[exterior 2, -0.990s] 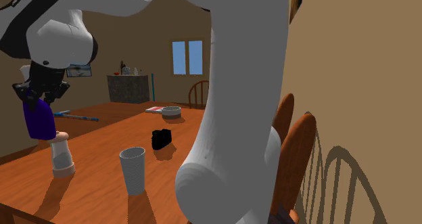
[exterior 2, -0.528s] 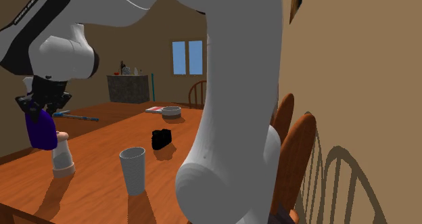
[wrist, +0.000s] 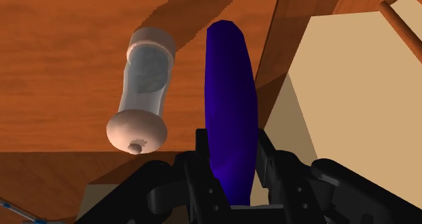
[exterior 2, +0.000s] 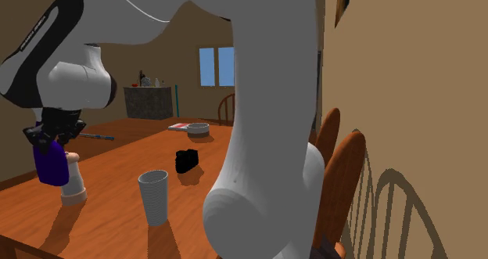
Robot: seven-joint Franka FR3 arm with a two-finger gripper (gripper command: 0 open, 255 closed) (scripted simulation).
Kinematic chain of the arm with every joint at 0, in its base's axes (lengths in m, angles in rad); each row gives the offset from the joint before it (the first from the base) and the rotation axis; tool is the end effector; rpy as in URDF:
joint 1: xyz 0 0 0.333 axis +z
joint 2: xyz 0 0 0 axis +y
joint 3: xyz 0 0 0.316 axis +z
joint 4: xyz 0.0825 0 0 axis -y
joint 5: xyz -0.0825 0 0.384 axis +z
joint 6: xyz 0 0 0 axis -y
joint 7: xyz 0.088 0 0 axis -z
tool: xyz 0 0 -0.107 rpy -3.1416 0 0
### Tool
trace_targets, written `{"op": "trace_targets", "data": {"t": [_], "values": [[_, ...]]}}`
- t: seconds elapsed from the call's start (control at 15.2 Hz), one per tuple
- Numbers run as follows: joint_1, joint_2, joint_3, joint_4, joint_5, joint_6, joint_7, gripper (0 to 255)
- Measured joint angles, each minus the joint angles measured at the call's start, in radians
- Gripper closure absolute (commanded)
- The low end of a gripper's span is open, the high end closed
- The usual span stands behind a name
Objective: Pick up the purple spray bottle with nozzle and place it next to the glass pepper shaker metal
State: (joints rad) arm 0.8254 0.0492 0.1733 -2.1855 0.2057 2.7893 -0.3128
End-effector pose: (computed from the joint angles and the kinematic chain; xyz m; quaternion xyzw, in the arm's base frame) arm 0.3236 0.4835 0.4279 -0.8093 -0.5164 -0.2348 0.1523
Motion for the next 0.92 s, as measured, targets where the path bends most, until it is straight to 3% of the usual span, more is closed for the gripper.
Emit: {"op": "trace_targets", "data": {"t": [0.92], "values": [[-0.003, 0.122, 0.020, -0.057, 0.044, 0.179, -0.054, 255]]}}
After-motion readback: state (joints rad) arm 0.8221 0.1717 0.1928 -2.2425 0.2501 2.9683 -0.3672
